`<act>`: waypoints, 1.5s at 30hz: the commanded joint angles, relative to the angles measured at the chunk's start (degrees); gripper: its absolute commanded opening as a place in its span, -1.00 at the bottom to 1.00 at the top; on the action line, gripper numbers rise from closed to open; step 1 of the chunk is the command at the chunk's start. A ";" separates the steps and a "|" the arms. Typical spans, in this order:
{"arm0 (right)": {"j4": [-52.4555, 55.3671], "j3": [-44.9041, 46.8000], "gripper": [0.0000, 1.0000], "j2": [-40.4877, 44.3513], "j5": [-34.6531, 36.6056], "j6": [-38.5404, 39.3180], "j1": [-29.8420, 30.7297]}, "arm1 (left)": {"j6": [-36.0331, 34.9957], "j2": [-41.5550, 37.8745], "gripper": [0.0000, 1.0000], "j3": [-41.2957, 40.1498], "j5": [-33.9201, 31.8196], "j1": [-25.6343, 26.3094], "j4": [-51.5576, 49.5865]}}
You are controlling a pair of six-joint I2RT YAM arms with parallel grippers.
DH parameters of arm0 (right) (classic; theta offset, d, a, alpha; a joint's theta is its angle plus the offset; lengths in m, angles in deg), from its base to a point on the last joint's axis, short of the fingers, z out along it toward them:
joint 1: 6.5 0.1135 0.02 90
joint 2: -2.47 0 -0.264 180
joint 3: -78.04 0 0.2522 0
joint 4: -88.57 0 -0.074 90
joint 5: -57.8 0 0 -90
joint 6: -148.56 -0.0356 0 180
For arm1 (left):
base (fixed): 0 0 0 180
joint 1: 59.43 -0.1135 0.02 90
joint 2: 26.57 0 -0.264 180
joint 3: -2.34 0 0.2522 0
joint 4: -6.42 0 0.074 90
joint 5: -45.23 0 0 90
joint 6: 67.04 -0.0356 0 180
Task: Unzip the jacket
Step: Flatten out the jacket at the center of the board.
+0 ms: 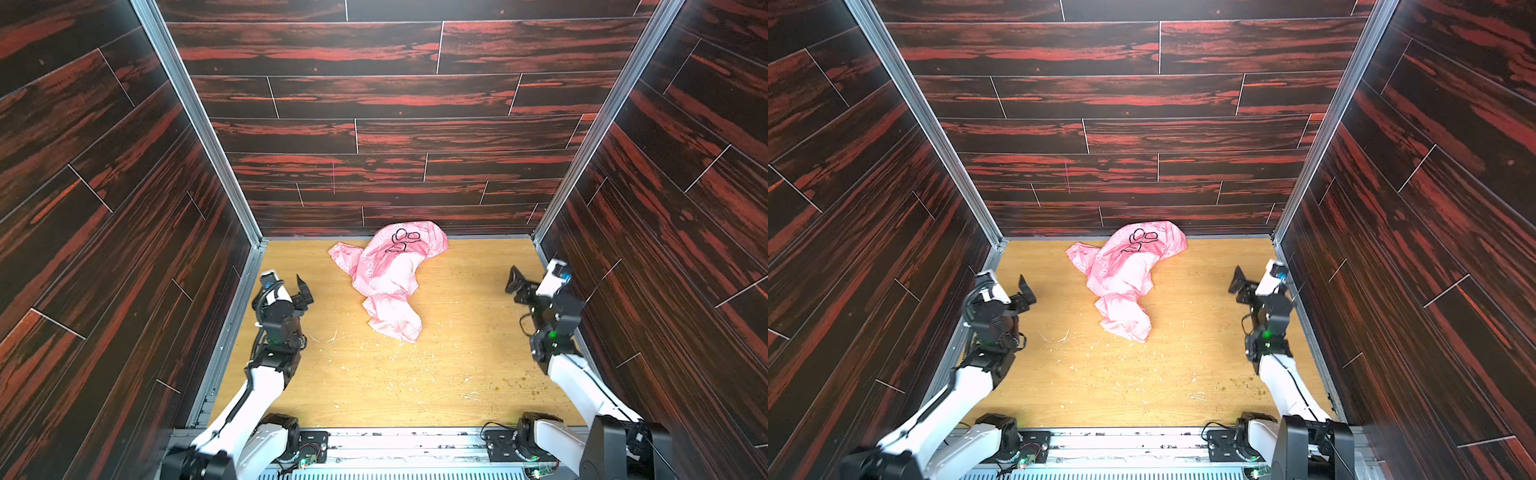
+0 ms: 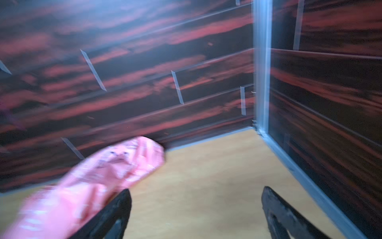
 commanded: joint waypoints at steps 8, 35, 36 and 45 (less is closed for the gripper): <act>23.68 -18.21 0.60 -22.40 -24.24 -1.19 20.23 | 1.18 -2.49 1.00 4.59 16.17 0.36 -28.77; 44.15 -27.25 -1.00 -24.08 1.27 4.25 41.99 | -7.66 1.03 1.00 6.33 21.28 3.97 -28.70; 47.12 -29.00 -1.00 -21.65 0.62 5.25 42.01 | -9.12 0.66 1.00 6.50 22.88 4.61 -28.28; 72.33 -48.65 -1.00 -9.16 -4.49 9.11 42.06 | -17.82 0.22 0.93 3.00 32.39 12.39 -16.04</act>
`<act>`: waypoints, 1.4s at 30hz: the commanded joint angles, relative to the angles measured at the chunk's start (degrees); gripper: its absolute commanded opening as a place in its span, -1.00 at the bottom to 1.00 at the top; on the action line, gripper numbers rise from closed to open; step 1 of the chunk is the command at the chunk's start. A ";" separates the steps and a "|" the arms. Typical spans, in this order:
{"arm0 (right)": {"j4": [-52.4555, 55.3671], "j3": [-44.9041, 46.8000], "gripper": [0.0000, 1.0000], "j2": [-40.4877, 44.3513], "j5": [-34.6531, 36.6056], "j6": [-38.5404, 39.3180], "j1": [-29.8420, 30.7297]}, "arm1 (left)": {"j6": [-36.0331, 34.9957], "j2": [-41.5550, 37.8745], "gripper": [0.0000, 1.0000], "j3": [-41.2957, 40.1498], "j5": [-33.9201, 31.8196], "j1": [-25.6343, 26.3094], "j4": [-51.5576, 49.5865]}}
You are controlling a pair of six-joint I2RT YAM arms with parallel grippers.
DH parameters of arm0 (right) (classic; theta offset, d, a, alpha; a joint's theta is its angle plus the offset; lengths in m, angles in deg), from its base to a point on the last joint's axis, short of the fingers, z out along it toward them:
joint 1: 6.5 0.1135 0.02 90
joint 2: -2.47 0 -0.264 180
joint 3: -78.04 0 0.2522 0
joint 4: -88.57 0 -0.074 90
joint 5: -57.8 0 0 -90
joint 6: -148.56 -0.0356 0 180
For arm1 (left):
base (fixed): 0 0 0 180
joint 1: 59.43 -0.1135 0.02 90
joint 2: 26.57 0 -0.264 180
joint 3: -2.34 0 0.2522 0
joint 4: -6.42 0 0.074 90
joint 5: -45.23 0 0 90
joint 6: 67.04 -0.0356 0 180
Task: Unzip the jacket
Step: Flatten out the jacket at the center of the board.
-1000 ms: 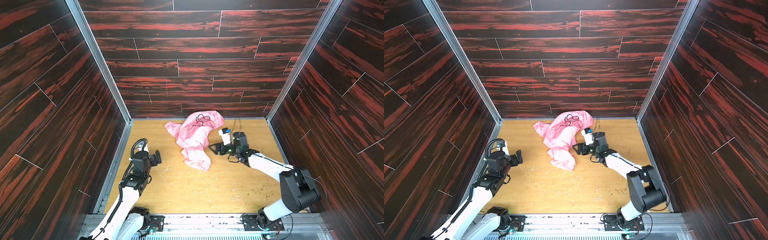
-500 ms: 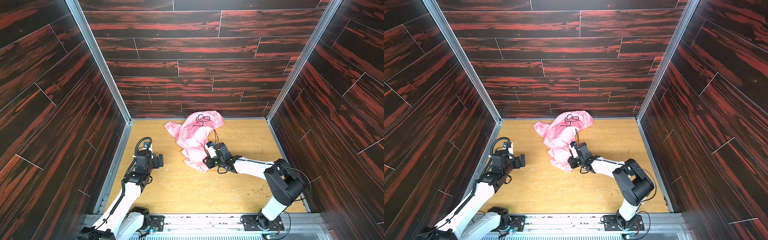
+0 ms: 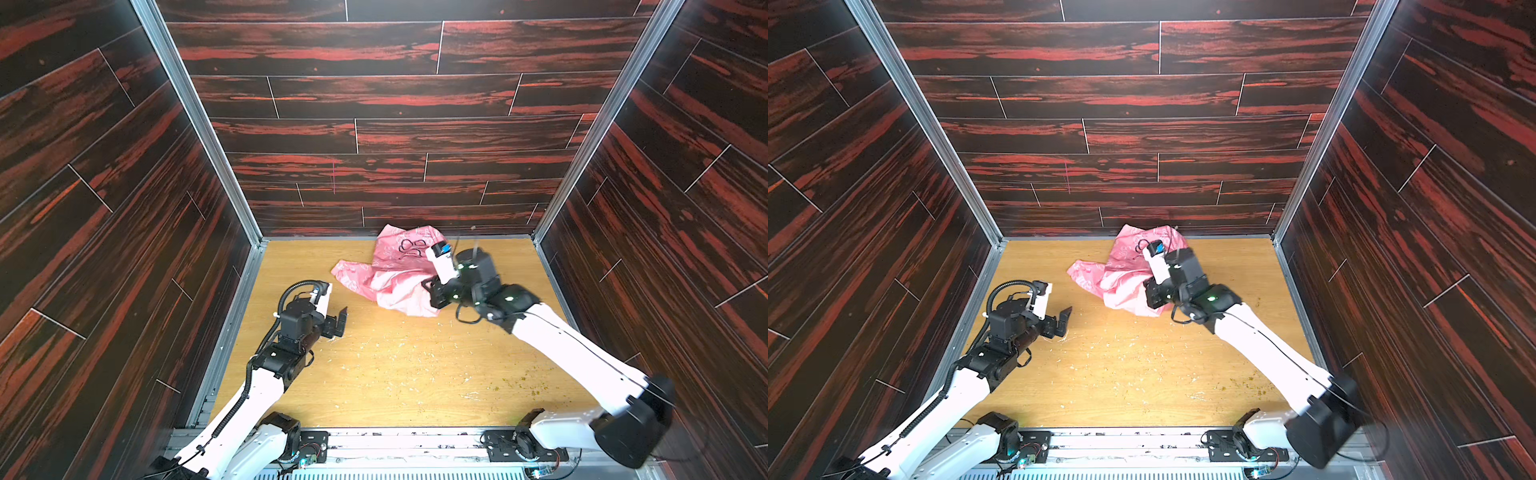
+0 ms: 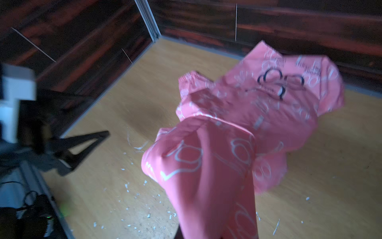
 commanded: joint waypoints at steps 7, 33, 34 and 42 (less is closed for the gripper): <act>24.30 -22.38 -1.00 2.16 -6.72 0.83 0.24 | -3.16 7.79 0.77 -0.31 2.94 11.80 16.95; 34.53 -42.21 -0.99 -8.08 -11.80 2.01 0.24 | 2.14 2.77 1.00 -3.66 8.85 18.02 10.44; 34.56 -42.67 -0.99 -8.22 -11.99 2.06 0.24 | 2.82 4.72 1.00 -2.66 8.43 18.02 9.64; 36.96 -46.12 -0.98 -9.99 -12.25 3.47 0.24 | 3.15 14.08 0.82 -0.41 17.31 18.02 17.38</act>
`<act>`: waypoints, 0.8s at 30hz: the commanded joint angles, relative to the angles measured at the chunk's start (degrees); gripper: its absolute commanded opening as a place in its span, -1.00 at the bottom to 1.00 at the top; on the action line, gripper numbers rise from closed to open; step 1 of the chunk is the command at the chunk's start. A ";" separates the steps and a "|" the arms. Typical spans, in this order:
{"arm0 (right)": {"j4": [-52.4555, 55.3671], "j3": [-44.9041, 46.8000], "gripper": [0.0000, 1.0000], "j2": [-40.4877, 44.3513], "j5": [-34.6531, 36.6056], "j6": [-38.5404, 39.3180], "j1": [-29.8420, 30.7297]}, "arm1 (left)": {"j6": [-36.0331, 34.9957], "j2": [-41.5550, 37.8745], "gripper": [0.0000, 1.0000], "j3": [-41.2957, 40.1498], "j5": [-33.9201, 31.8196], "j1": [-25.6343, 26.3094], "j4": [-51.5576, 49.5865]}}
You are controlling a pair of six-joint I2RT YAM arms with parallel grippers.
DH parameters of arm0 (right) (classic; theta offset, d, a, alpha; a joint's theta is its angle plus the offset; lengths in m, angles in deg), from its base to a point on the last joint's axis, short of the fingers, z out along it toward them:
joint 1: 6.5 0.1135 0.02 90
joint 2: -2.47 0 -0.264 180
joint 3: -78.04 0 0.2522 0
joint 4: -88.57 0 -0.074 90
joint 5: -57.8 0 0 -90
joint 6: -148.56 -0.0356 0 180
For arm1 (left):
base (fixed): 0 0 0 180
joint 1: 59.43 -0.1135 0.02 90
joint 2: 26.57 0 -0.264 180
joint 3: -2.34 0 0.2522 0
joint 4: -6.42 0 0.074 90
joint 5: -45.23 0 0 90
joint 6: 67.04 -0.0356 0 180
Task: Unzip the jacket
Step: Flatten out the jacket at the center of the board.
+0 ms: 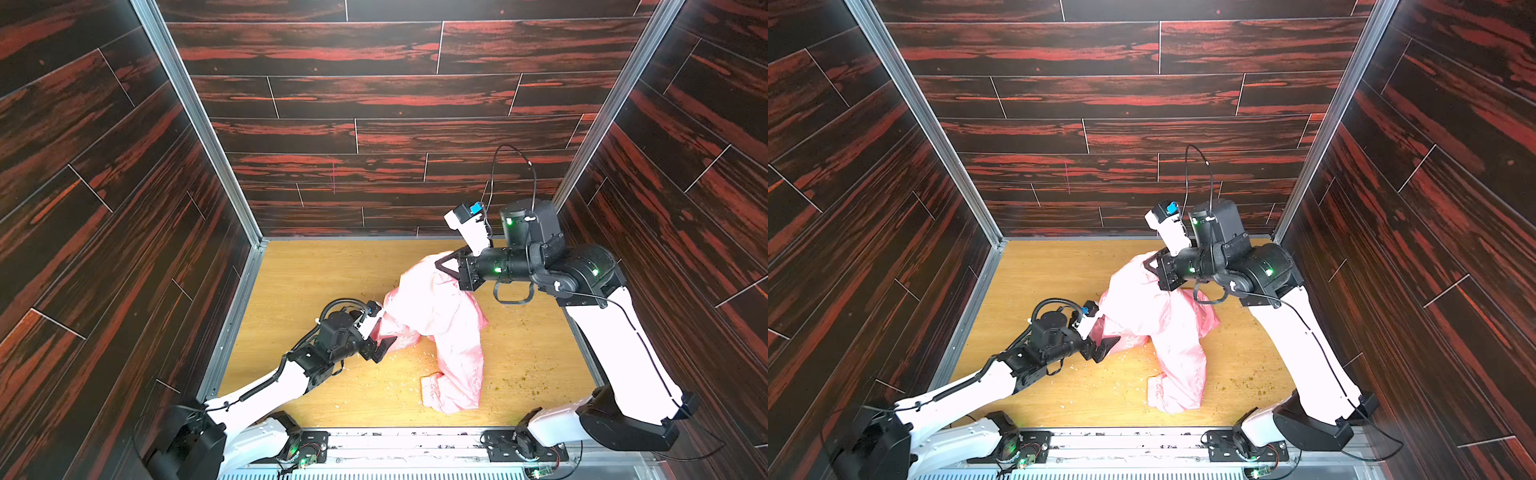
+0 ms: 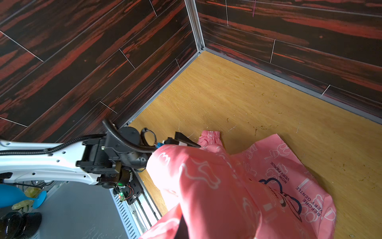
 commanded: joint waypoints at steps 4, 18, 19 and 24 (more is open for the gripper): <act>1.28 -3.39 -0.96 -2.73 -0.97 2.13 0.21 | -1.08 1.03 0.22 3.27 5.42 0.16 4.43; -11.00 2.46 0.92 -21.16 -8.94 -15.94 -25.41 | -0.61 -5.67 -1.00 -1.24 7.40 0.16 4.38; -8.96 0.88 0.97 -22.38 -6.04 -14.57 -25.33 | -0.58 -6.47 -1.00 -1.52 7.00 0.16 4.10; -13.85 14.62 0.98 -11.76 -1.84 -9.80 -26.14 | -0.62 -9.44 -1.00 -2.34 4.12 0.07 2.44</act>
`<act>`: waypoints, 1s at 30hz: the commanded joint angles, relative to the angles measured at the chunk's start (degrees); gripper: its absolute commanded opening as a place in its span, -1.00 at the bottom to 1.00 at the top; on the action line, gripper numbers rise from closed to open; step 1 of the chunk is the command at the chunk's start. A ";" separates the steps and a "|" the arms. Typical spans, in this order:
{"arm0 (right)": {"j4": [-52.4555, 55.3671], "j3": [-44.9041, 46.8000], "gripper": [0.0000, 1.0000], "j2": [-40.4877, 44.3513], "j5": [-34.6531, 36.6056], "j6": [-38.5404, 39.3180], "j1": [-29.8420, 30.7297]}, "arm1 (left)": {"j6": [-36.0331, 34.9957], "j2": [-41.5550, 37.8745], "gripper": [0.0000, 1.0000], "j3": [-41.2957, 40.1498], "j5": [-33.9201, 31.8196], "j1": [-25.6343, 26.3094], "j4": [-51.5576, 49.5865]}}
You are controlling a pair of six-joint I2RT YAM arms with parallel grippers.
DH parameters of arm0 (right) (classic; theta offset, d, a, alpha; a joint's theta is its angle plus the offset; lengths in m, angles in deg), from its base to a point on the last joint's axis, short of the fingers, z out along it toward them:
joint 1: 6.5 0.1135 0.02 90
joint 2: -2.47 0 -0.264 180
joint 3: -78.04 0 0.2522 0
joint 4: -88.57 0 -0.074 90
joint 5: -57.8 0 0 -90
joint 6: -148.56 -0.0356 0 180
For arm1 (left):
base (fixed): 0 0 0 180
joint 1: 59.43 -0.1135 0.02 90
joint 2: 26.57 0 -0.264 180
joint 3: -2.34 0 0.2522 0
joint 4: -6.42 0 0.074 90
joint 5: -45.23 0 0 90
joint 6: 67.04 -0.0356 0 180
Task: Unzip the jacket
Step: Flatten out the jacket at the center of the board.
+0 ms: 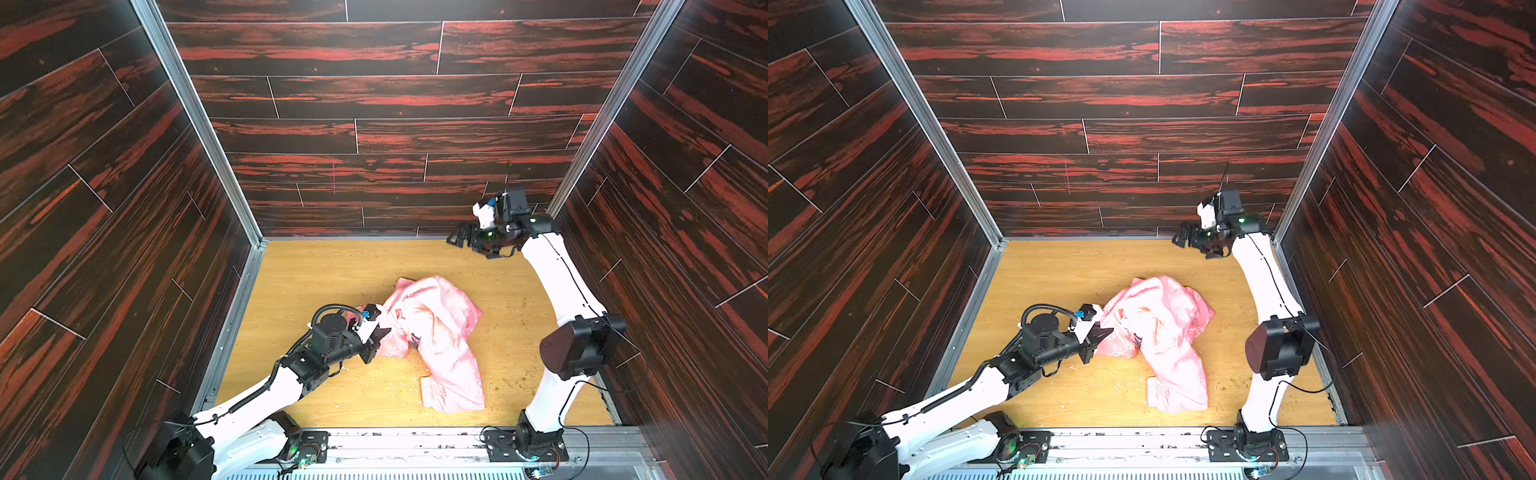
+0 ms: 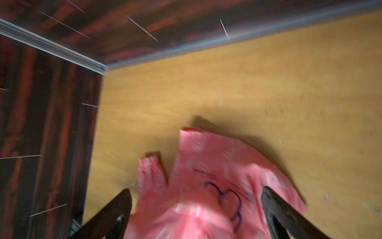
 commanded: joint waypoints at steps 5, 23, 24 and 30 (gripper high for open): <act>-10.52 27.98 0.83 28.52 -7.84 3.35 0.39 | 2.02 0.56 -1.00 3.20 -2.98 -0.91 -3.65; -7.70 58.51 0.97 40.36 13.49 -8.78 25.06 | 1.20 1.05 -1.00 7.15 -10.59 -2.61 -7.11; -8.15 58.70 0.97 39.09 13.35 -8.63 24.87 | 1.20 0.74 -1.00 7.14 -10.95 -2.69 -7.54; -19.98 64.27 0.97 33.67 1.67 -7.37 18.77 | 3.75 -1.76 -1.00 6.10 -14.10 -3.35 -7.72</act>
